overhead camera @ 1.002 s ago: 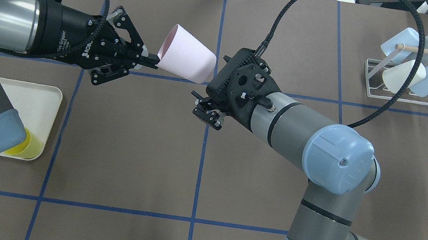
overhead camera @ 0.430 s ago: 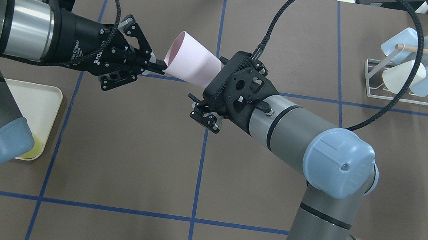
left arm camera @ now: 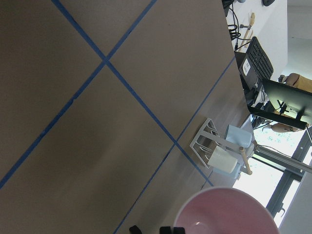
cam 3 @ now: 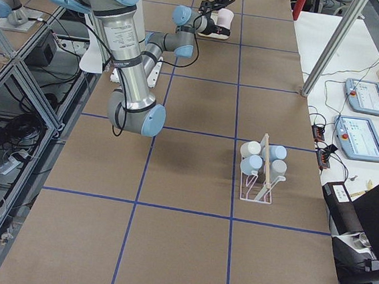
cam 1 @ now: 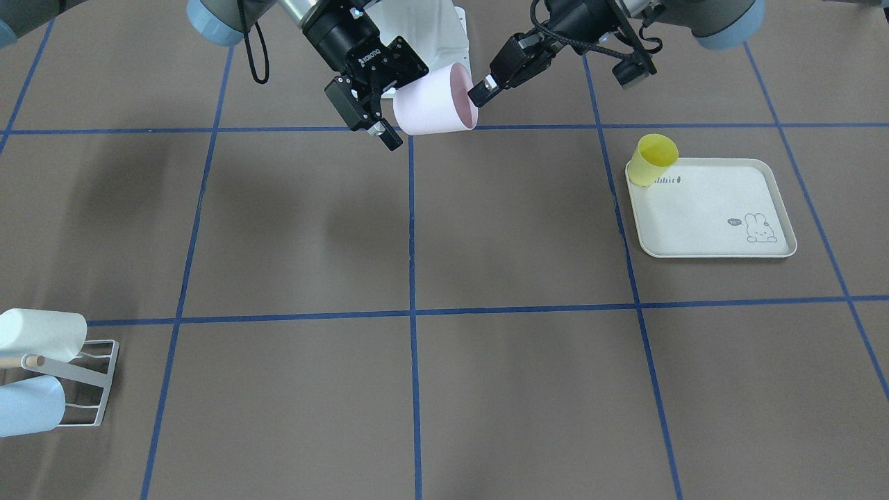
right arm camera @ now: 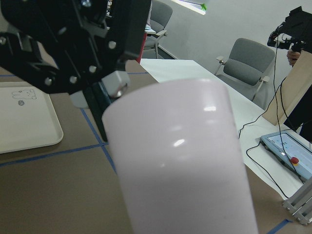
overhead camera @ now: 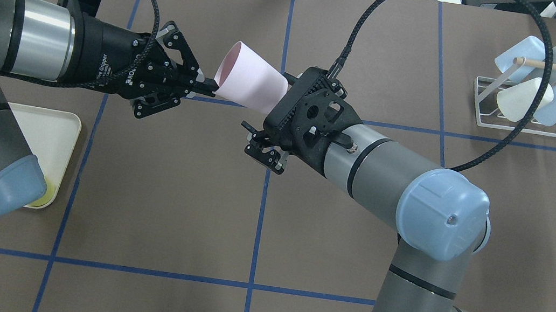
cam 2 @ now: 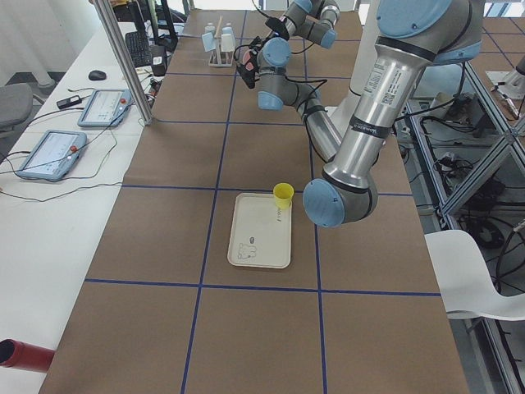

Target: Transfer IKEA cup to right arm and place on rack

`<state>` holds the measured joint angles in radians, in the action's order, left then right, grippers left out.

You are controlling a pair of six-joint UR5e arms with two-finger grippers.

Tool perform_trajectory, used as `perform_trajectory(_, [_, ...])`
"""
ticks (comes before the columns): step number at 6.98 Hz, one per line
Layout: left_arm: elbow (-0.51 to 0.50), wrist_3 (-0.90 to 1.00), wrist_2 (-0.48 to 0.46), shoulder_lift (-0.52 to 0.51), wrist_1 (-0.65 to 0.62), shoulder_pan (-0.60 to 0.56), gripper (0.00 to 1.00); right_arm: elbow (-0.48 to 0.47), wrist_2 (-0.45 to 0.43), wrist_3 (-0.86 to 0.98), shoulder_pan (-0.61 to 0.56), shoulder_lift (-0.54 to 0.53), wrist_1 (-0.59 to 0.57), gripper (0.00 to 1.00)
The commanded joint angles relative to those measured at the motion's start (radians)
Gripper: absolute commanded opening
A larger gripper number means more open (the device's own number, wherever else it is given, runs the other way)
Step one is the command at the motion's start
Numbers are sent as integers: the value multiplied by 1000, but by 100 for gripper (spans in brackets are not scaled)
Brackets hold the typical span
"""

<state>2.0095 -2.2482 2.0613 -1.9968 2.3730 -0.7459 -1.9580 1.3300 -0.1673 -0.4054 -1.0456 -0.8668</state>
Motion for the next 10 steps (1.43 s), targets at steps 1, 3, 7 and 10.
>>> perform_trajectory(1, [-6, 1, -16, 0, 0, 14, 0, -1, 0, 0, 5, -1, 14, 100])
perform_trajectory(3, [-9, 1, -24, 0, 2, 25, 0, 1, 0, 0, 5, -1, 15, 99])
perform_trajectory(7, [-9, 1, -23, 0, 2, 27, 0, -10, -2, 0, 5, 1, 15, 94])
perform_trajectory(10, [-9, 4, -23, -3, 5, 27, 0, -13, -30, -1, 5, 1, 15, 57])
